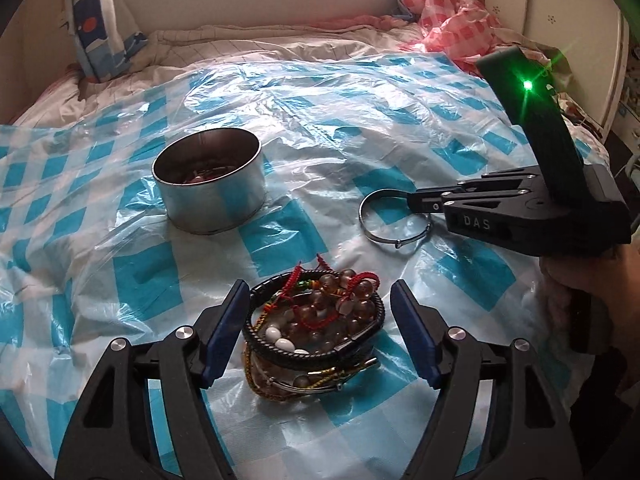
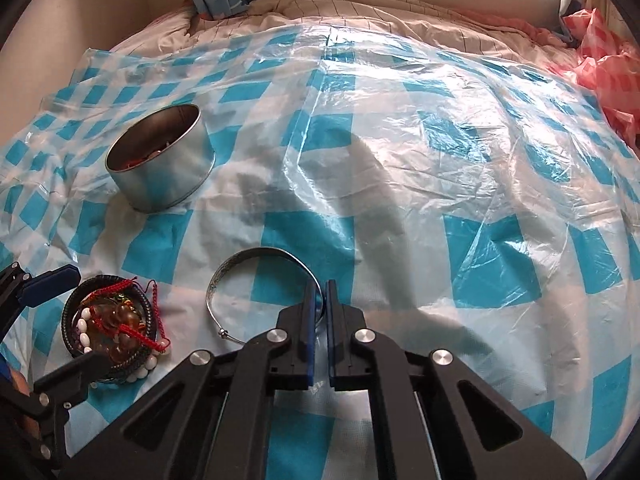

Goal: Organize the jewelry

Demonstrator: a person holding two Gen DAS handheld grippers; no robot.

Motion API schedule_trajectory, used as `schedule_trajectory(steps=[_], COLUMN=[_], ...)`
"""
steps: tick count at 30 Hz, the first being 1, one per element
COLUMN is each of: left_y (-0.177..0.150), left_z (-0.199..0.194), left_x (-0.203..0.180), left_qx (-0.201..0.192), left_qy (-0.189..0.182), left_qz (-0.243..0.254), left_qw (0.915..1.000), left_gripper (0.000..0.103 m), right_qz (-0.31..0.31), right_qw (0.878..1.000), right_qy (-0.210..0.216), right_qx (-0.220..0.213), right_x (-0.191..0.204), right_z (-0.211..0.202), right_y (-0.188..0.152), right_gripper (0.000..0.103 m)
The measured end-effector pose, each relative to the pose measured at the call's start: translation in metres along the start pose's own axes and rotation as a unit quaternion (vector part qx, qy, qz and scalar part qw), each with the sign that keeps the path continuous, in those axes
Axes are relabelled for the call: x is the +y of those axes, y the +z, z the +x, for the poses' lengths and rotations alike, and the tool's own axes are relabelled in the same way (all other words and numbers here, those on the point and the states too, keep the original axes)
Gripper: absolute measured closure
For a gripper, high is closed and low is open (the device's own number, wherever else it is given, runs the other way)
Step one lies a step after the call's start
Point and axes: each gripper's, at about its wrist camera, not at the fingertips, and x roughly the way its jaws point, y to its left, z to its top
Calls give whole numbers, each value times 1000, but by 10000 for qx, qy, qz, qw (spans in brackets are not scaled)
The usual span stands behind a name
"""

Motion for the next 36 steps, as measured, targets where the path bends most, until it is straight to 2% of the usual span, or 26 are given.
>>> schedule_trajectory(steps=[2, 5, 7, 8, 9, 10, 11, 13, 16, 19, 22, 25, 27, 29, 31, 33, 35, 36], left_y=[4, 13, 18, 19, 20, 20, 22, 24, 24, 16, 6, 1, 2, 7, 12, 15, 14, 14], left_z=[3, 16, 25, 29, 33, 35, 33, 26, 13, 1, -6, -8, -7, -2, 5, 16, 27, 30], left_x=[-6, -15, -18, -20, -21, -22, -21, -12, 22, 55, 77, 85, 86, 80, 71, 60, 50, 46], left_qx=[3, 197, 355, 465, 571, 610, 583, 465, 182, -94, -182, -186, -177, -126, -49, 127, 361, 420], left_qy=[8, 297, 346, 344, 327, 242, 198, 13, -600, -1066, -1135, -977, -1011, -942, -845, -683, -394, -247], left_qz=[131, 382, 429, 454, 456, 415, 332, 56, -934, -1774, -2167, -2210, -2156, -2007, -1811, -1661, -1393, -1269], left_qw=[9999, 9986, 9978, 9973, 9968, 9970, 9975, 9989, 9936, 9783, 9694, 9702, 9711, 9750, 9798, 9837, 9888, 9907], left_gripper=[33, 33, 34, 38, 59, 72, 74, 87, 96, 96, 96, 96, 96, 92, 71, 60, 62, 80], right_qz=[10, 68, 85, 69, 46, 25, 21, 50, 103, 102, 66, -11, -31, -72, -124, -202, -240, -234], right_qw=[10000, 9999, 9998, 9998, 9998, 9998, 9998, 9997, 9996, 9995, 9996, 9997, 9997, 9997, 9997, 9996, 9996, 9996], right_qy=[16, 81, 147, 168, 179, 181, 185, 213, 261, 278, 275, 232, 223, 199, 186, 159, 138, 150], right_qx=[20, 41, 52, 54, 57, 62, 69, 78, 81, 86, 87, 92, 94, 101, 100, 95, 98, 100], right_x=[1, -1, -1, -1, 0, 1, 1, 1, -1, 0, 1, 4, 5, 7, 9, 12, 14, 13], right_z=[2, 3, 5, 5, 5, 5, 6, 6, 6, 6, 6, 7, 7, 8, 9, 9, 10, 9], right_y=[1, 2, 2, 2, 2, 2, 2, 2, 2, 2, 2, 2, 1, 1, 0, -1, -1, -1], right_gripper=[98, 96, 91, 89, 87, 86, 86, 86, 85, 83, 80, 78, 77, 76, 72, 70, 69, 69])
